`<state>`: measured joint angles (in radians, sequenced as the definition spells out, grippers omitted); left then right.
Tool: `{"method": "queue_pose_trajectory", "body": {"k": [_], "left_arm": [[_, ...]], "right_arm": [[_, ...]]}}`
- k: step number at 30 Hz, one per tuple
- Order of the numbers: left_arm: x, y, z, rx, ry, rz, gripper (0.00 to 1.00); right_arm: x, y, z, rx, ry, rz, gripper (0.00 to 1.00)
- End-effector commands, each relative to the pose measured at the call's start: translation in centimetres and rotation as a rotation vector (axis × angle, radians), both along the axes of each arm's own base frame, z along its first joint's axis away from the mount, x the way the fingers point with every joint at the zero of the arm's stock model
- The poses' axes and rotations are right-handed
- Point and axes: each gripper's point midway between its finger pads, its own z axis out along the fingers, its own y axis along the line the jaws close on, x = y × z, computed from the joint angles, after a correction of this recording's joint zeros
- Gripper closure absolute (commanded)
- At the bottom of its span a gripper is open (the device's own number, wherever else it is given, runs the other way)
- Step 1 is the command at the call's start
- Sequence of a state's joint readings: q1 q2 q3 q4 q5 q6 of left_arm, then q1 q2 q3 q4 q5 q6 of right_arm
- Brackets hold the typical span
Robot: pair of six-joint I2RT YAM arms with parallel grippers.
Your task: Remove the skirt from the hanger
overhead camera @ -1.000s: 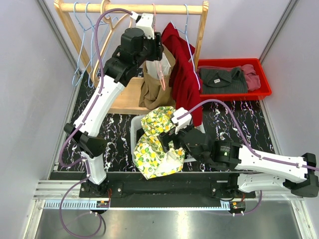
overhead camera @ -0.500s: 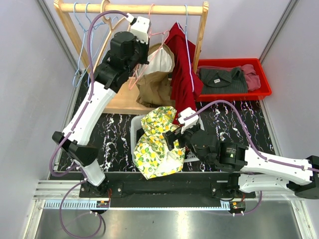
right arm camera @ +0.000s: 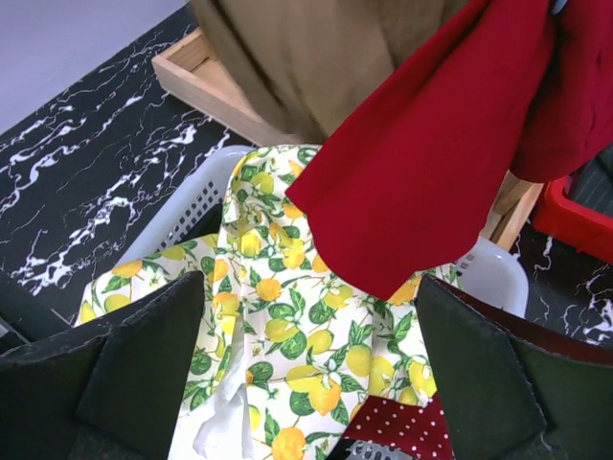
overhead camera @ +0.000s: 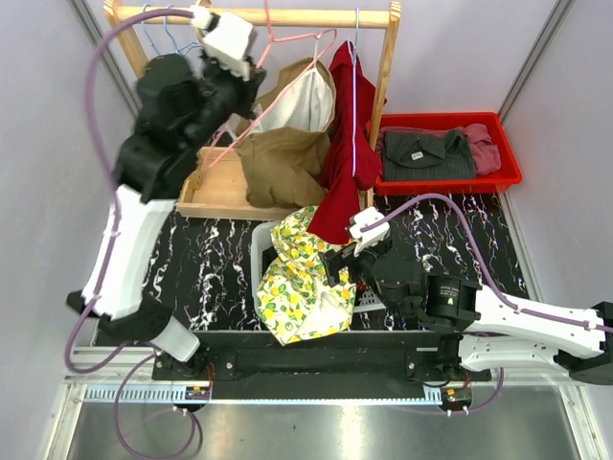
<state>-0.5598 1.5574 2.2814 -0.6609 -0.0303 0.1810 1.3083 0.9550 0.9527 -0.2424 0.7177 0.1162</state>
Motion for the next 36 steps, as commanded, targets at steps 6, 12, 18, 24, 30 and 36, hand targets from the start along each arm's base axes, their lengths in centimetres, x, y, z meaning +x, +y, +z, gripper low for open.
{"method": "queue_pose_trajectory", "body": {"k": [6,12,18,24,30,36], "left_arm": [[-18.0,7.4,15.3,-0.182,-0.481,-0.176,1.0],[-24.1,9.4,16.7,-0.225,-0.552,-0.263,1.0],[-25.1,9.2,16.5,-0.234,-0.541,-0.304,1.0],[-26.3,7.9,15.6,-0.194,-0.524,-0.406,1.0],[-26.1,6.7,12.9,-0.134,-0.447,-0.459,1.0],[-25.3,5.5,9.4,-0.084,-0.334,-0.506,1.0]], "right_arm": [[0.5,-1.3,8.5,0.152,-0.13,-0.038,0.0],[-0.4,-4.4,16.4,0.253,-0.264,-0.004,0.0],[-2.1,-5.3,20.3,0.353,-0.291,0.094,0.0],[-2.9,-4.8,20.9,0.353,-0.292,0.152,0.0],[-4.2,-3.9,22.4,0.39,-0.303,0.247,0.0],[-3.9,-2.7,22.7,0.348,-0.329,0.255,0.0]]}}
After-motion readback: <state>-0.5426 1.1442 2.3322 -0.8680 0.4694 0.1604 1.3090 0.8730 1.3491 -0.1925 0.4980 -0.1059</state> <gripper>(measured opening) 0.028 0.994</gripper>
